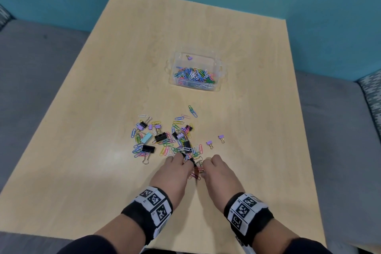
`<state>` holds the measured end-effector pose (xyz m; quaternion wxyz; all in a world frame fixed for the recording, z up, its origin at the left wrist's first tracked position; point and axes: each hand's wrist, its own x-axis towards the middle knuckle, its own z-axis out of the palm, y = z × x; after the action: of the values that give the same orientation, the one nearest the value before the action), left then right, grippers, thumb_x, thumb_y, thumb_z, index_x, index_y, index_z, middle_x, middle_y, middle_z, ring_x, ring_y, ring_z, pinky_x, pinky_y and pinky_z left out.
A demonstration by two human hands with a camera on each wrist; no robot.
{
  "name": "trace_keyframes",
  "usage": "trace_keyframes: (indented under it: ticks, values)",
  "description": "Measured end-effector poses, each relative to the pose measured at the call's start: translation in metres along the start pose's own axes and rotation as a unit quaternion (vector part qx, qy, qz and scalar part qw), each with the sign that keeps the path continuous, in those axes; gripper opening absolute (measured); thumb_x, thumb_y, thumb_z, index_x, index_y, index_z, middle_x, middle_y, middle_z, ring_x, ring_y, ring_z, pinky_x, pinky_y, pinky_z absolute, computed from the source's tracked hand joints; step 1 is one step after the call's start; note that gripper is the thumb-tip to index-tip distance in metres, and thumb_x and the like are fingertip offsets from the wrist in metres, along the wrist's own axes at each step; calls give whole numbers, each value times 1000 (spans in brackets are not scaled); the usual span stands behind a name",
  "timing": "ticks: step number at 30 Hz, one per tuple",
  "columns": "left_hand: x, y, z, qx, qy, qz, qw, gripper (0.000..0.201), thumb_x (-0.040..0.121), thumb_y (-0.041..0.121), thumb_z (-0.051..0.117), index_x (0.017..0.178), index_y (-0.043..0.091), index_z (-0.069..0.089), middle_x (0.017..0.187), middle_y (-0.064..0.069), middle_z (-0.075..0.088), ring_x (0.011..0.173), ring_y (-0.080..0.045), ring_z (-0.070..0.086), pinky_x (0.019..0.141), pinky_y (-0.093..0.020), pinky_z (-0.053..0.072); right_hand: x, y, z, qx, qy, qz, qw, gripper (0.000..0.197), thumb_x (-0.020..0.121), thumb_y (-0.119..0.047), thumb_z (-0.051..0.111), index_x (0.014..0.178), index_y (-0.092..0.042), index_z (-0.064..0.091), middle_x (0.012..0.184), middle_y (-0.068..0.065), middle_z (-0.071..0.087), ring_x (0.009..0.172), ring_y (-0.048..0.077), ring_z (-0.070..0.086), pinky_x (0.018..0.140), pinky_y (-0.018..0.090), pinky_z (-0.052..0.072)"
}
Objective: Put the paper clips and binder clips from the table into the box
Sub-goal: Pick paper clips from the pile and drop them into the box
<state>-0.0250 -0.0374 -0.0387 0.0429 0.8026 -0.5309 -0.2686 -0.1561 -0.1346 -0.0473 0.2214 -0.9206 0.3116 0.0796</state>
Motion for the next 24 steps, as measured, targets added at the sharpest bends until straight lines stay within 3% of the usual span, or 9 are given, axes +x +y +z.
trace_keyframes:
  ticks: [3, 7, 8, 10, 12, 14, 16, 20, 24]
  values:
    - [4, 2, -2, -8, -1, -20, 1000, 29, 79, -2, 45, 99, 19, 42, 107, -5, 39, 96, -24, 40, 66, -31, 33, 5, -2, -10, 12, -25, 19, 999, 10, 91, -8, 51, 89, -15, 45, 89, 2, 39, 65, 23, 33, 58, 31, 29]
    - [8, -4, 1, -9, 8, -15, 1000, 24, 83, 4, 51, 100, 20, 44, 107, -2, 42, 96, -22, 41, 69, -29, 34, 12, 0, -15, 29, -53, 49, 997, 6, 96, -15, 44, 92, -12, 48, 89, -2, 37, 65, 23, 40, 59, 31, 31]
    - [8, -7, 1, -1, 13, -6, 1000, 26, 80, 5, 57, 98, 19, 46, 104, -2, 44, 94, -22, 42, 69, -30, 37, 14, 2, -15, 39, -55, 58, 996, 7, 95, -16, 45, 92, -13, 49, 88, -2, 39, 67, 24, 44, 59, 32, 33]
    - [6, -11, 0, 29, 10, 27, 999, 37, 58, 0, 66, 86, 18, 49, 89, -2, 49, 80, -22, 46, 60, -31, 41, 17, 4, -16, 55, -62, 69, 994, 7, 94, -20, 47, 90, -14, 50, 88, -1, 43, 72, 24, 49, 62, 33, 38]
    - [3, -14, -2, 70, 17, 44, 996, 44, 40, -5, 51, 78, 17, 51, 77, -3, 51, 68, -22, 48, 50, -31, 43, 21, 7, -18, 64, -69, 71, 993, 7, 92, -21, 48, 89, -16, 52, 88, -1, 47, 76, 23, 51, 65, 33, 39]
    - [1, -17, -2, 87, 26, 56, 994, 49, 34, -5, 48, 78, 16, 51, 74, -3, 52, 64, -21, 49, 47, -30, 44, 24, 10, -21, 73, -76, 71, 992, 7, 91, -22, 49, 86, -18, 51, 86, -2, 49, 77, 22, 50, 64, 32, 36]
    - [1, -22, -4, 83, 21, 56, 995, 56, 30, -5, 61, 79, 18, 48, 73, -2, 53, 62, -19, 49, 47, -28, 44, 27, 13, -25, 106, -83, 86, 987, 9, 87, -23, 51, 79, -19, 50, 81, -4, 50, 74, 20, 50, 62, 32, 37]
    - [5, -29, -8, 58, 17, 43, 997, 55, 31, 6, 81, 75, 21, 50, 70, 2, 54, 59, -16, 50, 47, -25, 42, 32, 24, -37, 254, -104, 160, 948, 8, 80, -20, 59, 72, -20, 56, 61, -7, 51, 51, 14, 49, 54, 33, 48]
    - [9, -29, -9, 60, 12, 43, 997, 53, 29, 5, 78, 70, 23, 50, 70, 5, 52, 57, -13, 49, 47, -22, 40, 47, 38, -52, 380, -106, 204, 896, 15, 78, -13, 60, 68, -22, 57, 53, -7, 45, 43, 14, 42, 47, 27, 42]
